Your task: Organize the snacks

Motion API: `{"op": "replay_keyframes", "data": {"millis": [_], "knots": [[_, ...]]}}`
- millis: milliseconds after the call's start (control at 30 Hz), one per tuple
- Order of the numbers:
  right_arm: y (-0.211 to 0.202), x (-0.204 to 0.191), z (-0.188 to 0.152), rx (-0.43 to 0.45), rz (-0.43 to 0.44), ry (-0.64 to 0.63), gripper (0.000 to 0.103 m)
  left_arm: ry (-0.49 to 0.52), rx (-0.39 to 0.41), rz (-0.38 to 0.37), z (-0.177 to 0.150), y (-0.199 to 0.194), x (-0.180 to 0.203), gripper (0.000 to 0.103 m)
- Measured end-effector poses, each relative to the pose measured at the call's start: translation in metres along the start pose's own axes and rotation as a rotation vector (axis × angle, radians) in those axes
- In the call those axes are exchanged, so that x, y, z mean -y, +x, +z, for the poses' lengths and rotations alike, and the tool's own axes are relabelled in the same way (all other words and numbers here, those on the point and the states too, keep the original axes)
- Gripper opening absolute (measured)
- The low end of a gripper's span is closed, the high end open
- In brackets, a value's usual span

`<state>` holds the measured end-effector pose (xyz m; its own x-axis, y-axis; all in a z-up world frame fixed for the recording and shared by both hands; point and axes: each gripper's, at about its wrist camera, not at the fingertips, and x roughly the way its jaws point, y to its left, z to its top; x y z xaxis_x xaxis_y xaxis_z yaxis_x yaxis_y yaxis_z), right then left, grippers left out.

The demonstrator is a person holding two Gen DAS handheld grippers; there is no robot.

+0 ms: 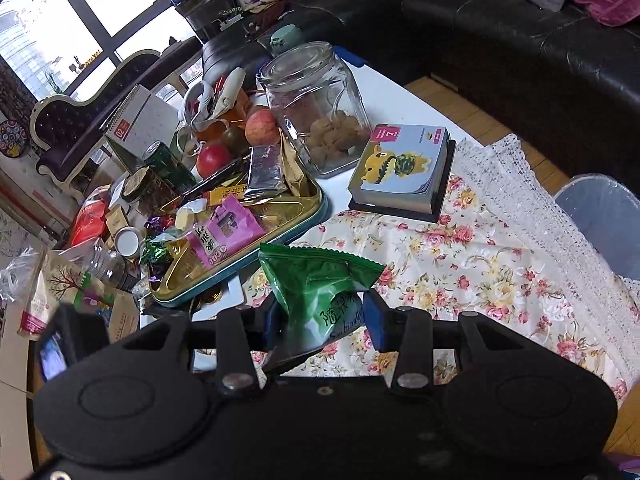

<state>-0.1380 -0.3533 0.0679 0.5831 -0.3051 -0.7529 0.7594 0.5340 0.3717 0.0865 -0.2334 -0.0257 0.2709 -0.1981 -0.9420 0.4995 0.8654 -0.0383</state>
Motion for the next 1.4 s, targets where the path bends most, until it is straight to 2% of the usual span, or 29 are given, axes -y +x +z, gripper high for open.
{"op": "replay_keyframes", "data": {"millis": [133, 267, 333, 400, 467, 633, 767, 867, 967, 1033, 1100, 1167, 1267, 1333, 1400], "knots": [[0.005, -0.006, -0.004, -0.025, 0.014, -0.004, 0.043, -0.065, 0.019, 0.109, 0.021, 0.016, -0.03, 0.053], [0.008, -0.013, -0.007, -0.034, 0.019, -0.031, 0.043, -0.137, -0.02, 0.185, 0.022, 0.036, -0.055, 0.053], [0.011, -0.015, -0.008, -0.047, 0.022, -0.029, 0.043, -0.141, -0.057, 0.207, 0.019, 0.049, -0.06, 0.053], [0.013, -0.017, -0.008, -0.054, 0.025, -0.023, 0.043, -0.131, -0.101, 0.185, 0.014, 0.06, -0.059, 0.053], [0.014, -0.018, -0.008, -0.054, 0.023, -0.026, 0.043, -0.123, -0.101, 0.17, 0.007, 0.06, -0.051, 0.05], [0.014, -0.017, -0.007, -0.051, 0.013, -0.016, 0.043, 0.024, -0.12, 0.095, -0.017, 0.054, -0.004, 0.049], [0.012, -0.015, -0.006, -0.044, 0.011, -0.011, 0.043, 0.095, -0.188, -0.022, -0.04, 0.049, 0.031, 0.05], [0.006, -0.012, -0.003, -0.023, 0.01, 0.002, 0.043, 0.133, -0.214, -0.073, -0.053, 0.045, 0.054, 0.05], [-0.002, -0.009, 0.001, 0.028, -0.016, -0.003, 0.043, 0.172, -0.198, -0.031, -0.064, 0.042, 0.075, 0.05], [-0.007, -0.008, 0.002, 0.081, -0.065, -0.031, 0.043, 0.213, -0.181, -0.026, -0.067, 0.04, 0.088, 0.05], [-0.009, -0.006, 0.005, 0.126, -0.118, -0.057, 0.043, 0.193, -0.185, -0.01, -0.069, 0.04, 0.094, 0.05], [-0.01, 0.0, 0.009, 0.139, -0.145, -0.017, 0.043, 0.179, -0.191, 0.008, -0.071, 0.035, 0.106, 0.049], [-0.014, 0.007, 0.016, 0.135, -0.101, 0.088, 0.043, 0.197, -0.153, 0.016, -0.079, 0.017, 0.12, 0.05], [-0.021, 0.002, 0.021, 0.16, -0.056, 0.082, 0.043, 0.218, -0.118, 0.004, -0.084, 0.006, 0.129, 0.05], [-0.028, -0.005, 0.021, 0.212, -0.054, 0.063, 0.043, 0.231, -0.091, 0.023, -0.089, -0.002, 0.134, 0.05]]}}
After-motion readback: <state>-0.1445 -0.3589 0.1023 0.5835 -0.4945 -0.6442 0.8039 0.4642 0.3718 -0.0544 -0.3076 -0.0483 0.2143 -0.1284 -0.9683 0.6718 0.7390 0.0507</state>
